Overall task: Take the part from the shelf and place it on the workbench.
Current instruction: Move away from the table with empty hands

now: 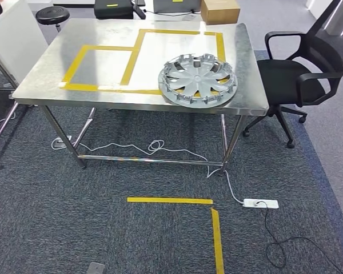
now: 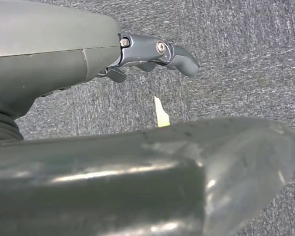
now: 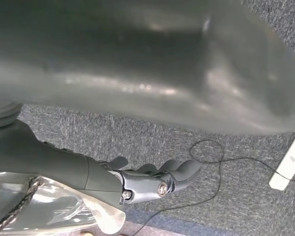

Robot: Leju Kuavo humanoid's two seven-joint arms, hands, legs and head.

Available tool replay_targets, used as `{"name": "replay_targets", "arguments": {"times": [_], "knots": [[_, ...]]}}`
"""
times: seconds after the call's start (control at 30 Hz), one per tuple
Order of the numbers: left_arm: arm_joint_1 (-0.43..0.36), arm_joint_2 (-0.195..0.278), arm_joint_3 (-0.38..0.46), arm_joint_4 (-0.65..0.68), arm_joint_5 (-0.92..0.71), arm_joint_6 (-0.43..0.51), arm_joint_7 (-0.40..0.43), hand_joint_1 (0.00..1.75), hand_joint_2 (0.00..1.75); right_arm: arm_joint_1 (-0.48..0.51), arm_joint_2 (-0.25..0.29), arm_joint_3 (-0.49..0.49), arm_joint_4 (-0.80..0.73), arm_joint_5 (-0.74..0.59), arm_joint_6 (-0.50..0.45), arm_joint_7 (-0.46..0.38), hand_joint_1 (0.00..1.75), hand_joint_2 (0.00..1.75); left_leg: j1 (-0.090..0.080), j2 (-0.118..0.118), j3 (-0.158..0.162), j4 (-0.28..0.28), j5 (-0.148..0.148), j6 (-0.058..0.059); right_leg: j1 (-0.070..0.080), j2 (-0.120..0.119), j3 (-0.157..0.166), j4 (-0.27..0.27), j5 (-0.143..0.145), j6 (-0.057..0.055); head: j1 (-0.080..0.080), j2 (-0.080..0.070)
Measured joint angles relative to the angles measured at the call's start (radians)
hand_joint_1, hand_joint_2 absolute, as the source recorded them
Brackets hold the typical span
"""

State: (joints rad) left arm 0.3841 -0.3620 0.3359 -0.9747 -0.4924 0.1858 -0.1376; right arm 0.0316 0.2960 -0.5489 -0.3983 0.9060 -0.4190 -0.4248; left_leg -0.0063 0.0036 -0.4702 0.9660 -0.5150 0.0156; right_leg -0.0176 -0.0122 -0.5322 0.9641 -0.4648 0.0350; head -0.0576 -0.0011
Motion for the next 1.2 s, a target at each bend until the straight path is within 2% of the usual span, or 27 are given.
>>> {"name": "replay_targets", "arguments": {"times": [0.33, 0.57, 0.67, 0.73, 0.77, 0.8, 0.9, 0.93, 0.97, 1.0, 1.03, 1.1, 1.13, 1.2], "knots": [[-0.009, 0.0, 0.006, 0.0, -0.027, -0.006, -0.016, 0.0, 0.0, 0.001, 0.0, 0.007, 0.0, 0.014, 0.01, 0.006, 0.0, 0.0, 0.0, 0.0, -0.002, 0.0, 0.003, -0.001, 0.0, 0.0, -0.003, 0.003, 0.0, 0.0, 0.0, 0.0], [-0.012, 0.003, 0.007, 0.003, -0.015, -0.004, -0.016, 0.0, 0.0, 0.003, 0.0, 0.009, 0.0, 0.006, 0.019, 0.008, 0.0, 0.0, -0.003, 0.0, -0.011, 0.009, 0.003, 0.001, -0.002, 0.0, -0.008, 0.003, 0.005, 0.005, 0.0, 0.0], [-0.012, 0.004, 0.007, 0.003, -0.012, -0.003, -0.015, 0.0, 0.0, 0.003, 0.0, 0.01, 0.0, 0.006, 0.02, 0.01, 0.0, 0.0, -0.004, 0.0, -0.015, 0.015, 0.003, 0.006, -0.003, 0.0, -0.01, 0.002, 0.009, 0.012, 0.0, 0.0], [-0.012, 0.003, 0.007, 0.003, -0.012, -0.003, -0.015, 0.0, 0.0, 0.004, 0.0, 0.012, 0.0, 0.006, 0.021, 0.011, 0.0, 0.0, -0.001, 0.002, -0.017, 0.009, 0.01, 0.016, -0.003, 0.0, -0.013, 0.004, 0.009, 0.018, 0.0, 0.0], [-0.012, 0.003, 0.007, 0.003, -0.012, -0.003, -0.014, 0.0, 0.0, 0.004, 0.0, 0.013, 0.0, 0.006, 0.021, 0.011, 0.0, 0.0, 0.002, 0.004, -0.018, 0.005, 0.015, 0.022, -0.003, 0.002, -0.021, 0.016, -0.003, 0.021, 0.001, 0.0], [-0.013, 0.003, 0.007, 0.004, -0.011, -0.003, -0.014, 0.0, 0.0, 0.004, 0.0, 0.013, 0.0, 0.006, 0.021, 0.011, 0.0, 0.0, 0.004, 0.007, -0.02, 0.001, 0.021, 0.028, -0.004, 0.004, -0.038, 0.049, -0.028, 0.023, 0.004, 0.0], [-0.014, 0.003, 0.008, 0.005, -0.011, -0.003, -0.014, 0.0, 0.0, 0.006, -0.002, 0.014, 0.0, 0.006, 0.02, 0.013, 0.0, 0.0, 0.005, 0.017, -0.034, 0.0, 0.028, 0.035, -0.004, 0.008, -0.124, 0.246, -0.133, 0.027, 0.01, 0.0], [-0.014, 0.003, 0.008, 0.006, -0.011, -0.003, -0.014, 0.0, 0.0, 0.008, -0.002, 0.014, 0.0, 0.006, 0.02, 0.015, 0.0, 0.0, 0.005, 0.02, -0.037, 0.001, 0.03, 0.034, -0.004, 0.008, -0.14, 0.291, -0.147, 0.028, 0.01, 0.0], [-0.015, 0.003, 0.008, 0.008, -0.011, -0.003, -0.014, 0.0, 0.0, 0.009, -0.003, 0.014, 0.0, 0.005, 0.019, 0.016, 0.0, 0.0, 0.005, 0.023, -0.039, 0.002, 0.03, 0.033, -0.005, 0.008, -0.136, 0.297, -0.14, 0.029, 0.01, 0.0], [-0.015, 0.003, 0.009, 0.01, -0.012, -0.003, -0.014, 0.0, 0.0, 0.011, -0.004, 0.014, 0.0, 0.005, 0.019, 0.017, 0.0, 0.0, 0.006, 0.026, -0.041, 0.004, 0.03, 0.031, -0.005, 0.007, -0.112, 0.259, -0.116, 0.028, 0.01, 0.0], [-0.017, 0.002, 0.009, 0.012, -0.012, -0.003, -0.014, 0.0, 0.0, 0.011, -0.004, 0.014, 0.0, 0.005, 0.018, 0.018, 0.0, 0.0, 0.007, 0.029, -0.04, 0.007, 0.029, 0.028, -0.006, 0.001, -0.071, 0.19, -0.083, 0.028, 0.01, 0.0], [-0.019, 0.003, 0.01, 0.014, -0.012, -0.003, -0.014, 0.0, 0.0, 0.008, -0.005, 0.014, 0.0, 0.004, 0.018, 0.02, 0.0, 0.0, 0.004, 0.034, -0.042, 0.017, 0.023, 0.016, -0.003, -0.016, -0.001, 0.059, -0.048, 0.022, 0.011, 0.0], [-0.02, 0.003, 0.01, 0.015, -0.012, -0.003, -0.015, 0.0, 0.0, 0.007, -0.005, 0.014, 0.0, 0.003, 0.018, 0.021, 0.0, 0.0, 0.002, 0.036, -0.043, 0.021, 0.021, 0.009, -0.001, -0.021, 0.014, 0.027, -0.045, 0.016, 0.01, 0.0], [-0.021, 0.003, 0.011, 0.016, -0.012, -0.003, -0.015, 0.0, 0.0, 0.008, -0.005, 0.014, 0.0, 0.003, 0.018, 0.023, 0.0, 0.0, 0.002, 0.04, -0.043, 0.024, 0.021, -0.003, 0.003, -0.016, 0.012, 0.021, -0.047, 0.001, 0.008, 0.0]]}}
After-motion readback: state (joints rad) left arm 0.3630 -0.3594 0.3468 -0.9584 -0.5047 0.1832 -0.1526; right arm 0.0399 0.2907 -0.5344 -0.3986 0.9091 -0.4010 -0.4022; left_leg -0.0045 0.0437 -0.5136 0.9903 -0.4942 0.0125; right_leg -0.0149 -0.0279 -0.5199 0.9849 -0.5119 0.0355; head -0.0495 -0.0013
